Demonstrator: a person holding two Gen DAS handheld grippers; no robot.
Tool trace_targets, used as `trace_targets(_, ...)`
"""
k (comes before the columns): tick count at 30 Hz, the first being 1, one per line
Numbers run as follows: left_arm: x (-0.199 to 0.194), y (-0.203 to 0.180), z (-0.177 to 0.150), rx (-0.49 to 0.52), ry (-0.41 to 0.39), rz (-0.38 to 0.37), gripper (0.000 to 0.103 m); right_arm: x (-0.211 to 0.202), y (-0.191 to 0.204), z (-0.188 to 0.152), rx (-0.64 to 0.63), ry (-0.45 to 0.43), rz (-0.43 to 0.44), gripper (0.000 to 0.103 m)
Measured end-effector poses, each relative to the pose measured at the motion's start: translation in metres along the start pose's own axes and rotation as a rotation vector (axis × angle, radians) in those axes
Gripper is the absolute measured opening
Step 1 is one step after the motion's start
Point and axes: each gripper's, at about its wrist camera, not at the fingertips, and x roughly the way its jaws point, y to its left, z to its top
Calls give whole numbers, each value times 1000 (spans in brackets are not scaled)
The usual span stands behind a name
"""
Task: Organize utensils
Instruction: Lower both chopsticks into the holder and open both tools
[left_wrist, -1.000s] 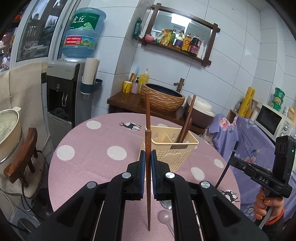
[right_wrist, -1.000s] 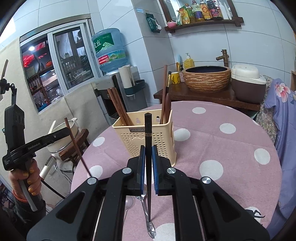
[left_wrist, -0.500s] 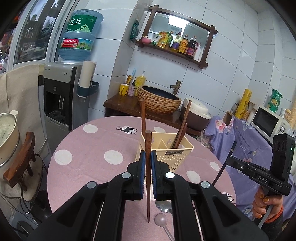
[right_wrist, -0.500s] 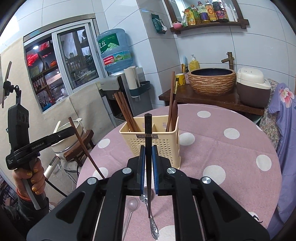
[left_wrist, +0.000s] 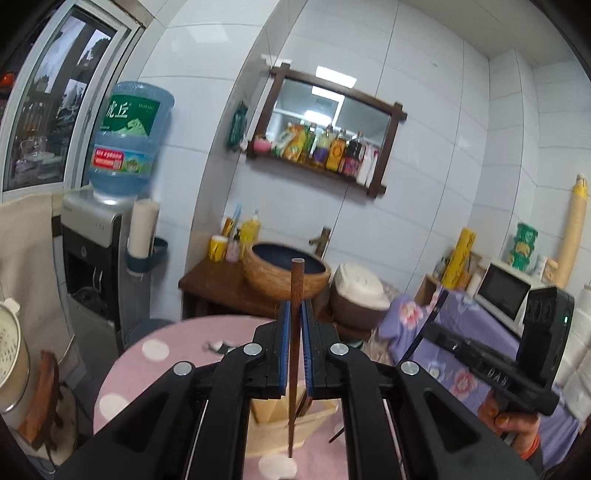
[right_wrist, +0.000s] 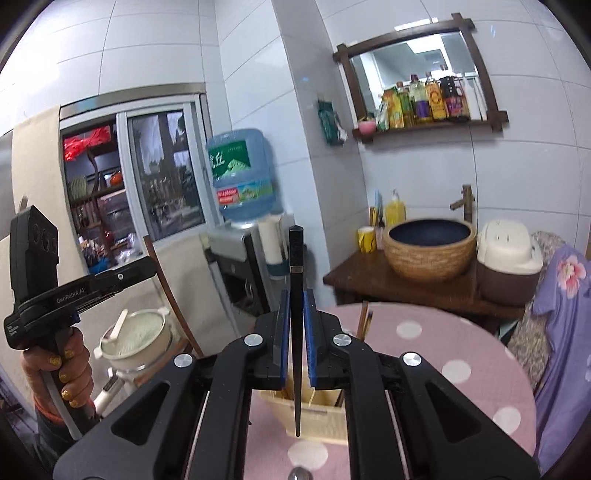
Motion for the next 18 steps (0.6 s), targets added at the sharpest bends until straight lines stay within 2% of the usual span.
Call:
trace_targets(2,16,-3,15,0,-21,30,7,11,0,10,-3,-22,-33,8)
trace_targets(5,39,-1,17,-8,-10,47,7,33,-4,12,1,-22,-73,8)
trace_targets(11,77,12,-23,-18,41,113,7,71,-16,-24,-20,35,-135,8)
trace_targets(18,100,23,-77,-15,130,164,7,92,-30,-59,9,98,-144,8)
